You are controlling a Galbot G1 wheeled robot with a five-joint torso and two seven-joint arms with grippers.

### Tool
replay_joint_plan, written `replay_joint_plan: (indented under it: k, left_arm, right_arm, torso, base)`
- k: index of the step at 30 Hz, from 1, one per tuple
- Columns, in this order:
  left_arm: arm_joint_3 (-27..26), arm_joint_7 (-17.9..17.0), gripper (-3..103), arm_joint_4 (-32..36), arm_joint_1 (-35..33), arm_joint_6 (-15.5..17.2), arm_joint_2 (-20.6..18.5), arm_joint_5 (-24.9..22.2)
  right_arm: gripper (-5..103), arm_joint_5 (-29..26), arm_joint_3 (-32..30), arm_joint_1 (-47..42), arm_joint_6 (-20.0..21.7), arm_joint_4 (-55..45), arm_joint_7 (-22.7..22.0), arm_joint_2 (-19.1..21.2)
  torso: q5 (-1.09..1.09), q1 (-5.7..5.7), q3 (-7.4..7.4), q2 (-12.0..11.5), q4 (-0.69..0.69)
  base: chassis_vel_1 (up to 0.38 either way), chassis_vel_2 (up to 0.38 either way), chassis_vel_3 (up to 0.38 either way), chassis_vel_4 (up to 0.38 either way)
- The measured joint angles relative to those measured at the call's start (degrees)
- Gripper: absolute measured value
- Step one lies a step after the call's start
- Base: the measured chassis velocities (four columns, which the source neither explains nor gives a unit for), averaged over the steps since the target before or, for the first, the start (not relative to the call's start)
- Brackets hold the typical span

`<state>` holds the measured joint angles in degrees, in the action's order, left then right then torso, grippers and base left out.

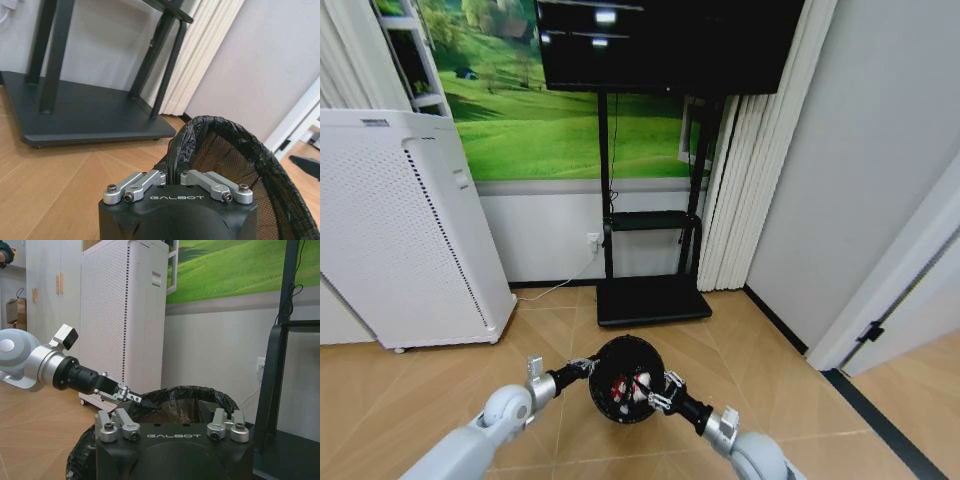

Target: Pick up the trash bin and place the garbage on the floor into it.

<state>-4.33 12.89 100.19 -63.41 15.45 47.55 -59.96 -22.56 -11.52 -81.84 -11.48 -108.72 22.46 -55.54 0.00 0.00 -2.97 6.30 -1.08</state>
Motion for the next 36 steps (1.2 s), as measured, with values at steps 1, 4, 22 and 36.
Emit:
replay_joint_plan:
  k: [1,4,22,36]
  left_arm:
    - [0.0,0.0,6,0.0,0.0,0.0,0.0,0.0]
    - [-1.8,-3.4,6,0.7,-0.7,-0.2,0.5,-1.5]
    - [-44.6,-22.8,6,17.5,-29.5,1.9,7.3,-10.4]
    - [-72.4,-28.4,6,20.6,-52.3,3.1,26.9,-19.4]
  right_arm:
    - [74,0.0,0.0,0.0,0.0,0.0,0.0,0.0]
    - [85,-2.7,-0.8,-0.2,0.1,-0.1,-1.1,-0.1]
    - [100,-7.5,-20.4,-8.6,12.3,-0.7,-28.3,-4.6]
    - [100,-14.3,-26.0,-11.1,13.7,-2.4,-28.6,-11.6]
  torso:
    - [0.00,0.00,0.00,0.0,0.00]
    - [0.00,0.00,0.00,0.0,-0.02]
    - [0.02,0.00,0.01,0.0,-0.01]
    - [-0.01,-0.01,0.01,0.0,-0.01]
  base:
    - [0.000,0.000,0.000,0.000]
    - [0.000,0.000,0.000,0.000]
    - [0.000,0.000,0.000,0.000]
    - [0.000,0.000,0.000,0.000]
